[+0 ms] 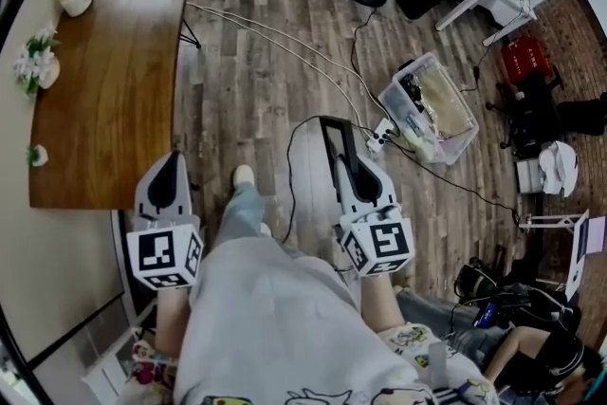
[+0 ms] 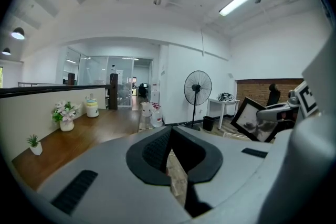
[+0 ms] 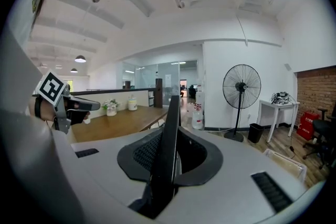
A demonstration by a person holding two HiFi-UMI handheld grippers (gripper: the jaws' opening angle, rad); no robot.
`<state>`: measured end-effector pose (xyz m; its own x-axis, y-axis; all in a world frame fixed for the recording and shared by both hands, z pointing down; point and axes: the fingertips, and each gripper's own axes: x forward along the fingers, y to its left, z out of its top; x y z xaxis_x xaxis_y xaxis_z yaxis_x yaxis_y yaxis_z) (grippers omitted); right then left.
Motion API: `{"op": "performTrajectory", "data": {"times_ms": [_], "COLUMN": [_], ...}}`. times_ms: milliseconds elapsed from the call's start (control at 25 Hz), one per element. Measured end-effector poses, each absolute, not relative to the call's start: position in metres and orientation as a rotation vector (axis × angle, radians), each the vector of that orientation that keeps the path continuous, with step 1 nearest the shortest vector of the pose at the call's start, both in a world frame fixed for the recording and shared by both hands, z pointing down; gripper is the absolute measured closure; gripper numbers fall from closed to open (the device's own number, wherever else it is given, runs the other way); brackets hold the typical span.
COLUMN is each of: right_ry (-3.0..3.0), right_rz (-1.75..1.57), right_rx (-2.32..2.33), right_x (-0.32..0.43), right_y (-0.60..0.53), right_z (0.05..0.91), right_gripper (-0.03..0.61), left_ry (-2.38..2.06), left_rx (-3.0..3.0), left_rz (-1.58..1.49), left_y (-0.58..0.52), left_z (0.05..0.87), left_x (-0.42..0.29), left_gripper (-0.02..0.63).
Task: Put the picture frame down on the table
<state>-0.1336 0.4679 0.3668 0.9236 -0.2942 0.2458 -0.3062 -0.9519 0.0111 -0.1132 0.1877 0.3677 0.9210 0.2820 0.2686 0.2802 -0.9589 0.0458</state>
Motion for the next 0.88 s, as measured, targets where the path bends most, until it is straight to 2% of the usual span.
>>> {"op": "performTrajectory", "data": {"times_ms": [480, 880], "right_ry": [-0.461, -0.583], "right_rz": [0.406, 0.420], "right_rx": [3.046, 3.016], "right_x": [0.005, 0.087], "right_y": [0.458, 0.417], "right_z": [0.366, 0.365], "right_gripper": [0.525, 0.525], "left_ry": [0.410, 0.312], "left_rx": [3.085, 3.078], "left_rz": [0.426, 0.445], "left_y": [0.163, 0.128], "left_z": [0.363, 0.362], "left_x": [0.028, 0.087], "left_gripper": [0.611, 0.611]}}
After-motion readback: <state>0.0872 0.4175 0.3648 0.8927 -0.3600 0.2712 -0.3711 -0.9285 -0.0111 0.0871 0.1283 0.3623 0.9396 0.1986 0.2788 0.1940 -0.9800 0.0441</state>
